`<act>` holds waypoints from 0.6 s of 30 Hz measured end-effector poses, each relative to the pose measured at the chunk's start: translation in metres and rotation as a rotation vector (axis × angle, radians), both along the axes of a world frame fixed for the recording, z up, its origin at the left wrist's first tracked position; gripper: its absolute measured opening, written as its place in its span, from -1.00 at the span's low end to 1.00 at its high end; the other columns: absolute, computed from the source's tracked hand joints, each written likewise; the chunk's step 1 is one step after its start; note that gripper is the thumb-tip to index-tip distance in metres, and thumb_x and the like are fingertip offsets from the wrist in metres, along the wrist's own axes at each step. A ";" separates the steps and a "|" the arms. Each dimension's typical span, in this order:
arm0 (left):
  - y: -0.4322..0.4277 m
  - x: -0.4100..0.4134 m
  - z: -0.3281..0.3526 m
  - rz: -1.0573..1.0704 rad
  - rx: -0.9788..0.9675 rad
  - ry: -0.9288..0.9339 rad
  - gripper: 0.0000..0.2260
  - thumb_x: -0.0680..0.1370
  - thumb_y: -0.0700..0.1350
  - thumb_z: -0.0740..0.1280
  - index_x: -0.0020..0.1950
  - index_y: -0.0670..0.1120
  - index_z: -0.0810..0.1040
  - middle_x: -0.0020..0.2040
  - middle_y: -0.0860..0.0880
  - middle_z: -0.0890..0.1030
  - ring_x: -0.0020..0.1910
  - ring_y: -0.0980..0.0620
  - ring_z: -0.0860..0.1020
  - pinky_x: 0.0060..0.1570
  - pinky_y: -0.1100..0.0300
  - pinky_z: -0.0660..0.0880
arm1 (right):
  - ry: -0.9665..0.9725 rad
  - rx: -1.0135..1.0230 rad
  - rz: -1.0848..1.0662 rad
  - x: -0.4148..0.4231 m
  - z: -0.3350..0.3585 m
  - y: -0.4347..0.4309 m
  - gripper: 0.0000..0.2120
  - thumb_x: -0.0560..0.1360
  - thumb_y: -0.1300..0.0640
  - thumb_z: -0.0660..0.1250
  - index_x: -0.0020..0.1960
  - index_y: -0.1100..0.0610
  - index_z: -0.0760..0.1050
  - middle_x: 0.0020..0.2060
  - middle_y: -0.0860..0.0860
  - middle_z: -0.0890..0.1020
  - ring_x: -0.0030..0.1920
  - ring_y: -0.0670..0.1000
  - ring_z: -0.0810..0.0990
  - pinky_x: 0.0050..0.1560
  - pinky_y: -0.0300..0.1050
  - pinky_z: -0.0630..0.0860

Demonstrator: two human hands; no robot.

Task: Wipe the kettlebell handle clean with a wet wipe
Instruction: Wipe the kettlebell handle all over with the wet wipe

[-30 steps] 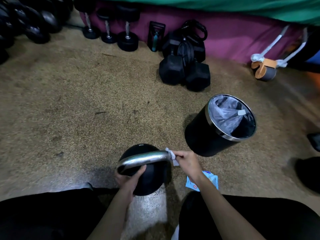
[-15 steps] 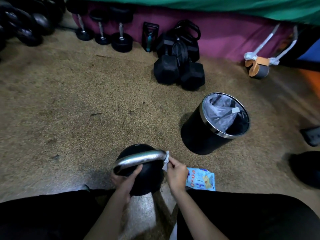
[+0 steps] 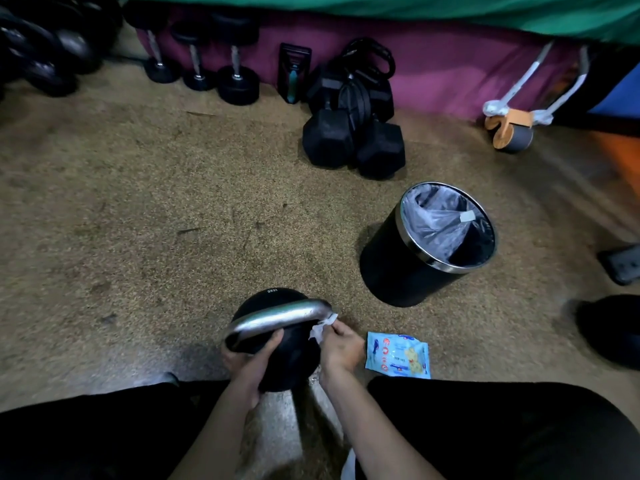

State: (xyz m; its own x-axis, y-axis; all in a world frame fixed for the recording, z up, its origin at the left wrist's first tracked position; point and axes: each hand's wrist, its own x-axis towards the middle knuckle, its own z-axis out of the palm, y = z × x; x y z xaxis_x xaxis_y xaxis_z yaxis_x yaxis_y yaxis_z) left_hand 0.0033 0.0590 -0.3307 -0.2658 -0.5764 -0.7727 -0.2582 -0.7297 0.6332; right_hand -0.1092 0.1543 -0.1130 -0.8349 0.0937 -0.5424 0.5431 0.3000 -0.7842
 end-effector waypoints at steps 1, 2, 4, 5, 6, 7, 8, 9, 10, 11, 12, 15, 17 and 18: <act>0.001 0.000 0.002 0.010 -0.010 -0.002 0.12 0.03 0.29 0.82 0.53 0.22 0.44 0.43 0.00 0.62 0.27 -0.10 0.71 0.23 -0.24 0.66 | -0.007 -0.010 0.002 0.000 0.000 -0.001 -0.84 0.39 0.26 0.37 -0.18 0.04 0.67 -0.36 -0.02 0.69 -0.23 0.06 0.67 -0.09 0.07 0.63; 0.001 -0.001 0.005 0.011 -0.011 -0.005 0.14 0.01 0.31 0.82 0.53 0.21 0.44 0.43 -0.01 0.62 0.26 -0.09 0.71 0.25 -0.23 0.66 | 0.010 -0.018 0.011 0.001 0.001 0.000 -0.82 0.39 0.25 0.37 -0.19 -0.01 0.66 -0.36 -0.03 0.69 -0.22 0.07 0.68 -0.10 0.07 0.63; 0.003 -0.002 0.012 0.011 -0.014 -0.015 0.19 -0.01 0.34 0.81 0.54 0.19 0.40 0.44 -0.01 0.61 0.27 -0.07 0.71 0.29 -0.21 0.64 | 0.095 -0.025 0.066 0.000 0.001 0.003 -0.77 0.40 0.20 0.36 -0.08 -0.12 0.63 -0.29 -0.08 0.71 -0.19 0.03 0.68 -0.07 0.04 0.62; 0.005 -0.003 0.017 0.017 -0.031 -0.019 0.22 -0.03 0.35 0.80 0.56 0.18 0.37 0.45 -0.01 0.60 0.28 -0.07 0.70 0.32 -0.21 0.63 | 0.138 -0.015 0.111 -0.003 0.000 0.004 -0.74 0.42 0.17 0.35 0.00 -0.15 0.61 -0.22 -0.09 0.72 -0.16 0.00 0.67 -0.04 0.02 0.62; 0.006 -0.003 0.023 0.027 -0.059 -0.020 0.27 -0.05 0.35 0.80 0.58 0.18 0.33 0.46 -0.02 0.58 0.30 -0.09 0.68 0.34 -0.22 0.61 | 0.171 0.013 0.158 -0.006 0.001 0.005 -0.71 0.43 0.15 0.33 0.07 -0.17 0.59 -0.16 -0.09 0.72 -0.14 -0.01 0.67 -0.02 -0.01 0.61; 0.008 -0.004 0.030 0.038 -0.083 -0.017 0.30 -0.06 0.35 0.80 0.59 0.19 0.28 0.47 -0.02 0.55 0.33 -0.11 0.66 0.37 -0.24 0.59 | 0.196 0.048 0.196 -0.010 0.001 0.004 -0.69 0.44 0.15 0.32 0.09 -0.18 0.58 -0.14 -0.08 0.72 -0.15 -0.02 0.67 -0.02 -0.02 0.61; 0.009 -0.004 0.035 0.044 -0.092 -0.011 0.33 -0.06 0.34 0.80 0.60 0.20 0.23 0.48 -0.03 0.53 0.35 -0.12 0.64 0.38 -0.26 0.58 | 0.206 0.080 0.219 -0.015 0.000 0.003 -0.69 0.44 0.16 0.31 0.09 -0.17 0.59 -0.14 -0.06 0.72 -0.16 -0.01 0.66 -0.03 -0.03 0.61; 0.010 -0.004 0.037 0.044 -0.091 -0.003 0.34 -0.05 0.33 0.81 0.61 0.20 0.21 0.49 -0.03 0.52 0.36 -0.13 0.63 0.39 -0.27 0.57 | 0.213 0.105 0.237 -0.019 0.002 0.003 -0.71 0.44 0.18 0.31 0.07 -0.13 0.61 -0.16 -0.05 0.72 -0.18 0.00 0.66 -0.04 -0.03 0.61; 0.010 -0.004 0.038 0.039 -0.086 -0.001 0.33 -0.04 0.32 0.81 0.61 0.19 0.22 0.48 -0.03 0.52 0.36 -0.13 0.62 0.39 -0.27 0.57 | 0.206 0.138 0.267 -0.022 0.004 0.004 -0.74 0.44 0.20 0.32 0.03 -0.05 0.64 -0.20 -0.02 0.72 -0.20 0.02 0.65 -0.06 -0.03 0.61; 0.009 -0.003 0.037 0.030 -0.082 -0.005 0.31 -0.03 0.32 0.81 0.61 0.17 0.25 0.48 -0.02 0.53 0.36 -0.13 0.63 0.39 -0.26 0.57 | 0.195 0.172 0.315 -0.025 0.006 0.007 -0.78 0.44 0.23 0.32 -0.02 0.03 0.67 -0.25 0.00 0.71 -0.24 0.01 0.62 -0.09 -0.05 0.59; 0.007 -0.003 0.035 0.016 -0.072 -0.016 0.28 -0.03 0.33 0.80 0.60 0.16 0.30 0.48 -0.02 0.55 0.35 -0.12 0.64 0.39 -0.25 0.58 | 0.181 0.200 0.374 -0.028 0.010 0.011 -0.81 0.43 0.26 0.31 -0.07 0.09 0.68 -0.31 0.01 0.68 -0.27 0.00 0.59 -0.12 -0.08 0.55; 0.005 0.000 0.026 -0.019 -0.041 -0.042 0.19 -0.01 0.37 0.79 0.56 0.18 0.42 0.45 0.01 0.60 0.32 -0.07 0.67 0.38 -0.21 0.59 | 0.160 0.266 0.530 -0.037 0.022 0.017 -0.77 0.42 0.34 0.27 -0.17 0.14 0.68 -0.40 -0.02 0.60 -0.30 -0.03 0.54 -0.19 -0.21 0.43; 0.005 0.000 0.021 -0.020 -0.040 -0.057 0.17 -0.01 0.38 0.78 0.55 0.19 0.43 0.43 0.04 0.61 0.32 -0.05 0.67 0.39 -0.18 0.59 | 0.227 0.349 0.641 -0.045 0.034 0.011 -0.76 0.43 0.33 0.27 -0.07 0.14 0.68 -0.26 0.06 0.69 -0.19 0.01 0.60 -0.20 -0.30 0.37; 0.005 0.000 0.018 -0.017 -0.039 -0.068 0.18 -0.02 0.39 0.78 0.55 0.19 0.43 0.43 0.04 0.61 0.32 -0.04 0.67 0.40 -0.17 0.58 | 0.268 0.375 0.684 -0.050 0.039 0.006 -0.73 0.42 0.34 0.27 -0.01 0.13 0.67 -0.17 0.08 0.71 -0.14 0.01 0.63 -0.19 -0.32 0.37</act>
